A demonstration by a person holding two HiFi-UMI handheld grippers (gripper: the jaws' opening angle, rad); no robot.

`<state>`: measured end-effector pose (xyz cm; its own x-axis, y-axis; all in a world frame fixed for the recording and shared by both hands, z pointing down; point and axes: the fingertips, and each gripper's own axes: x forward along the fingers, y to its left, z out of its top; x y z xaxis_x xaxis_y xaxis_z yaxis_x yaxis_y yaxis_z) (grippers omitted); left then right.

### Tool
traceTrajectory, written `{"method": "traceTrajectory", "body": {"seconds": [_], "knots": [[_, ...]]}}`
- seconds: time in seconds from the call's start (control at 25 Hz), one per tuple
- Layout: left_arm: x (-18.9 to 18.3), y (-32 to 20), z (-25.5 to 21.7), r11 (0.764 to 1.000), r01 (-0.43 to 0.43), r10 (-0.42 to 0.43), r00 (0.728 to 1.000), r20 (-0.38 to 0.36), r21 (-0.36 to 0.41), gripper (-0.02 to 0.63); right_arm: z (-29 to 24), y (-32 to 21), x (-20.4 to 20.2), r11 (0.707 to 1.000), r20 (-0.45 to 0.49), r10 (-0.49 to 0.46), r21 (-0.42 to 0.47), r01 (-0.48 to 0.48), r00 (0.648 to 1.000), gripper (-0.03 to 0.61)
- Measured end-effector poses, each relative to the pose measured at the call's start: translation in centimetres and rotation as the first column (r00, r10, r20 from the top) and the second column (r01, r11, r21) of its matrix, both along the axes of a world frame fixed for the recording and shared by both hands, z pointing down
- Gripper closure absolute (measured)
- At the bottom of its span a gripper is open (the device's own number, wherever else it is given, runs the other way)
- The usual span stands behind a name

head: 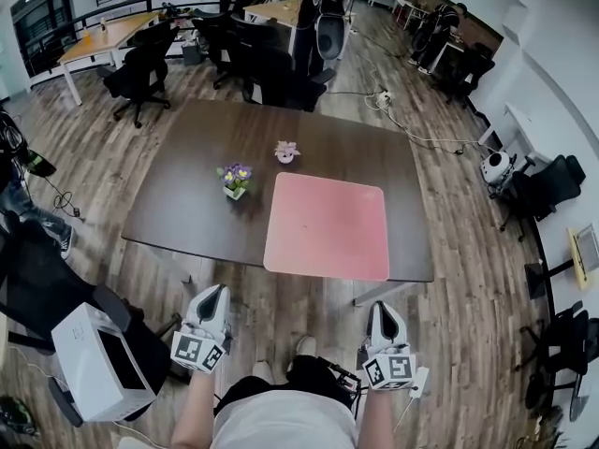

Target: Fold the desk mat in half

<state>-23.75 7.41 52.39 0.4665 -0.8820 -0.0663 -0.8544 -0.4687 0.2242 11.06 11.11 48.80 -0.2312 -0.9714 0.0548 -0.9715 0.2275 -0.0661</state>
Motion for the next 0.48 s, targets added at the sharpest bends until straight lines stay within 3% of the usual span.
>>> {"method": "traceTrajectory", "body": {"seconds": [0.2,0.48], "knots": [[0.6,-3.7,0.9,1.0,0.015,-0.015,1.0,0.01,-0.006,0.609,0.1,-4.1,0.7,1.0,-0.001,-0.019,0.012,0.019,1.0,0.578],[3.8,-11.3,0.2,0.999,0.05,-0.05,0.999,0.003,0.001,0.609,0.3,-12.0,4.8,0.999,0.025,-0.041,0.014,0.041,0.999,0.578]]}}
